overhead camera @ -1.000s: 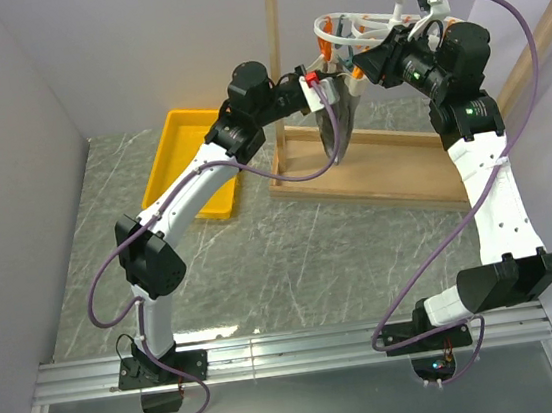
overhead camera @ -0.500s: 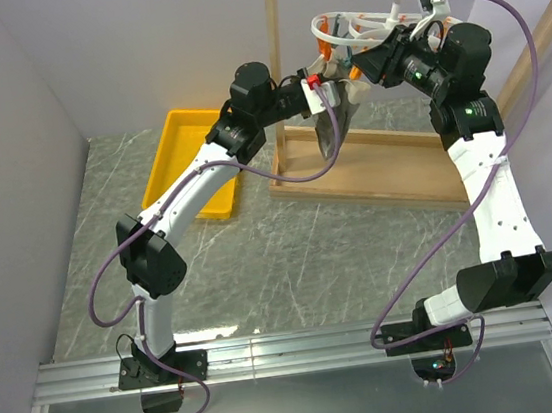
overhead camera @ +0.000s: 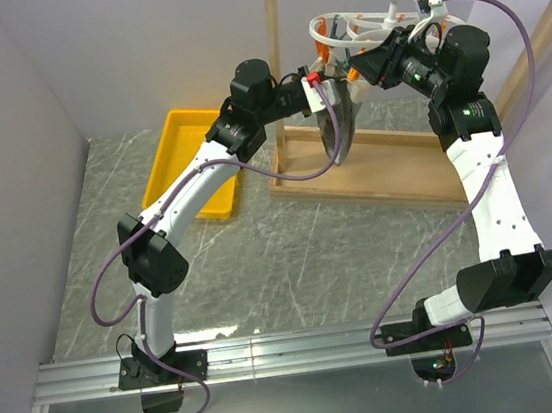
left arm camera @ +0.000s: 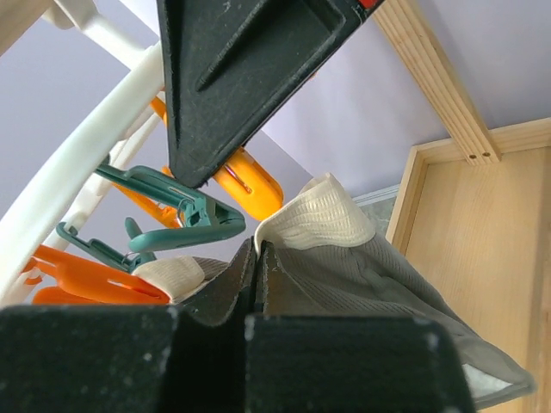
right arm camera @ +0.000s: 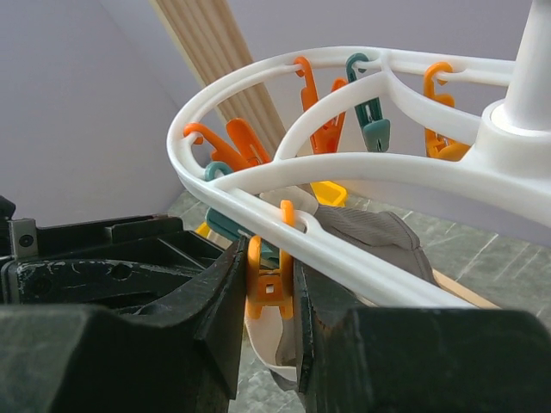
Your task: Clip the underwear to the hanger
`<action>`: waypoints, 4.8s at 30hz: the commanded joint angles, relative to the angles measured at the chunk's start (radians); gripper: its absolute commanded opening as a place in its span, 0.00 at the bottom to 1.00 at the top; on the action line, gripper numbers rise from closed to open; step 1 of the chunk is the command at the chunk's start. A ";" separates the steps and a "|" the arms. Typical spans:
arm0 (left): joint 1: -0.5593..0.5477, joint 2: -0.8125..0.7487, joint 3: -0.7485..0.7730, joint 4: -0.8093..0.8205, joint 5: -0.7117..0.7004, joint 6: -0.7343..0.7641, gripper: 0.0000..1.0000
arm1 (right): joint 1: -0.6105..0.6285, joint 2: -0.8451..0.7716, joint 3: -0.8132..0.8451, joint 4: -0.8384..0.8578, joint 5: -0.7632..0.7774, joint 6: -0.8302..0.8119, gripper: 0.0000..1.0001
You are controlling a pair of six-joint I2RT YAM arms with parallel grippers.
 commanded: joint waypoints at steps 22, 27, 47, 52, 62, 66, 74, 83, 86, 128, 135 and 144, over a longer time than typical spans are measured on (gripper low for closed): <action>0.014 0.038 0.116 -0.082 0.073 -0.027 0.00 | -0.001 -0.023 -0.047 0.044 -0.218 0.022 0.00; 0.022 0.052 0.141 -0.079 0.076 -0.052 0.00 | -0.001 -0.023 -0.047 0.040 -0.212 0.013 0.00; 0.047 0.008 0.112 -0.027 0.115 -0.116 0.00 | 0.000 -0.001 -0.059 0.046 -0.186 -0.068 0.00; 0.060 0.005 0.115 -0.004 0.121 -0.144 0.00 | -0.001 0.013 -0.045 0.043 -0.186 -0.079 0.00; 0.070 -0.012 0.100 0.022 0.142 -0.161 0.01 | 0.000 0.025 -0.035 0.053 -0.189 -0.077 0.00; 0.073 -0.015 0.101 0.028 0.158 -0.170 0.01 | 0.000 0.027 -0.036 0.067 -0.192 -0.070 0.01; 0.071 -0.011 0.101 0.044 0.151 -0.185 0.01 | 0.000 0.025 -0.041 0.075 -0.202 -0.057 0.15; 0.071 -0.012 0.094 0.070 0.141 -0.196 0.00 | 0.002 0.033 -0.025 0.070 -0.198 -0.050 0.33; 0.074 -0.011 0.094 0.073 0.139 -0.195 0.01 | 0.002 0.033 -0.025 0.070 -0.193 -0.048 0.36; 0.062 -0.273 -0.273 -0.171 0.202 -0.119 0.67 | -0.013 -0.118 -0.076 -0.181 0.001 -0.192 0.78; 0.073 -0.420 -0.432 -0.193 0.115 -0.283 0.72 | -0.033 -0.164 -0.082 -0.278 0.060 -0.261 0.79; 0.181 -0.563 -0.589 -0.268 0.021 -0.604 0.99 | -0.064 -0.259 -0.153 -0.373 0.064 -0.295 0.82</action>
